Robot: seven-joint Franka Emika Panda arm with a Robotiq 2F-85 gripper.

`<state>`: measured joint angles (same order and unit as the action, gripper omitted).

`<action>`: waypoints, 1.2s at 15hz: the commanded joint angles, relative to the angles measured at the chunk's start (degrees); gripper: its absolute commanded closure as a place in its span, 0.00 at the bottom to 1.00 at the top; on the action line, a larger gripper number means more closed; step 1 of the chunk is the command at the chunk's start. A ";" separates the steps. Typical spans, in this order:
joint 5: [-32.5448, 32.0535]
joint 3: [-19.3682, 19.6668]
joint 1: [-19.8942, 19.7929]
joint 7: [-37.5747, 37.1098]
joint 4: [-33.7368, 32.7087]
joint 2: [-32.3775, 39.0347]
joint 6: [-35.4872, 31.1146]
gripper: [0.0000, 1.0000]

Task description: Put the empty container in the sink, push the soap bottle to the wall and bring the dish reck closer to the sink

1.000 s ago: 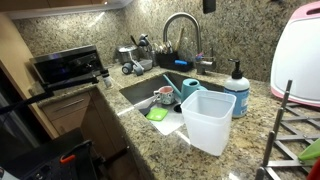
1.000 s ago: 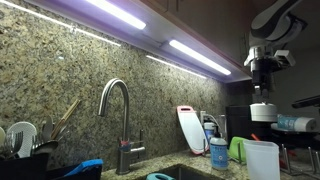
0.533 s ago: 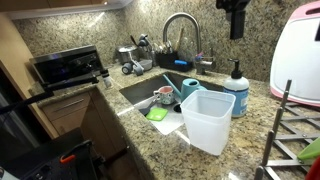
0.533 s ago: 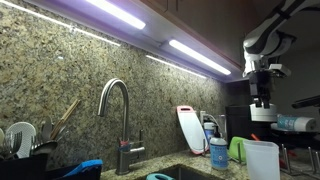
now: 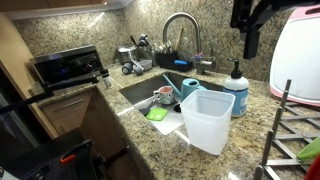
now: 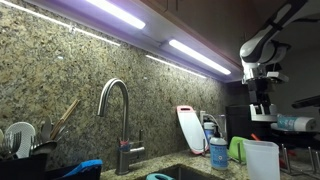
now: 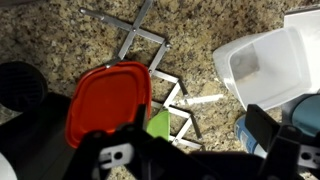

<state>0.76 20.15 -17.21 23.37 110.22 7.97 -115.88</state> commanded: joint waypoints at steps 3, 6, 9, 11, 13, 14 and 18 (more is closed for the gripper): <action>-0.18 -1.36 -1.42 -0.12 -0.19 0.03 0.15 0.00; -0.04 -1.60 -1.32 -0.65 1.10 -0.11 -1.62 0.00; -0.35 -1.87 -1.37 -0.89 2.01 2.38 -5.09 0.00; -0.47 -2.19 -1.60 -1.00 2.40 4.15 -7.40 0.00; -0.37 -2.55 -2.01 -1.58 2.38 6.26 -9.99 0.00; -0.44 -2.77 -2.26 -1.79 1.79 7.67 -10.52 0.00; -0.56 -3.19 -2.83 -3.67 0.88 11.31 -12.54 0.00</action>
<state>0.71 18.26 -18.89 22.13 112.26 17.32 -127.17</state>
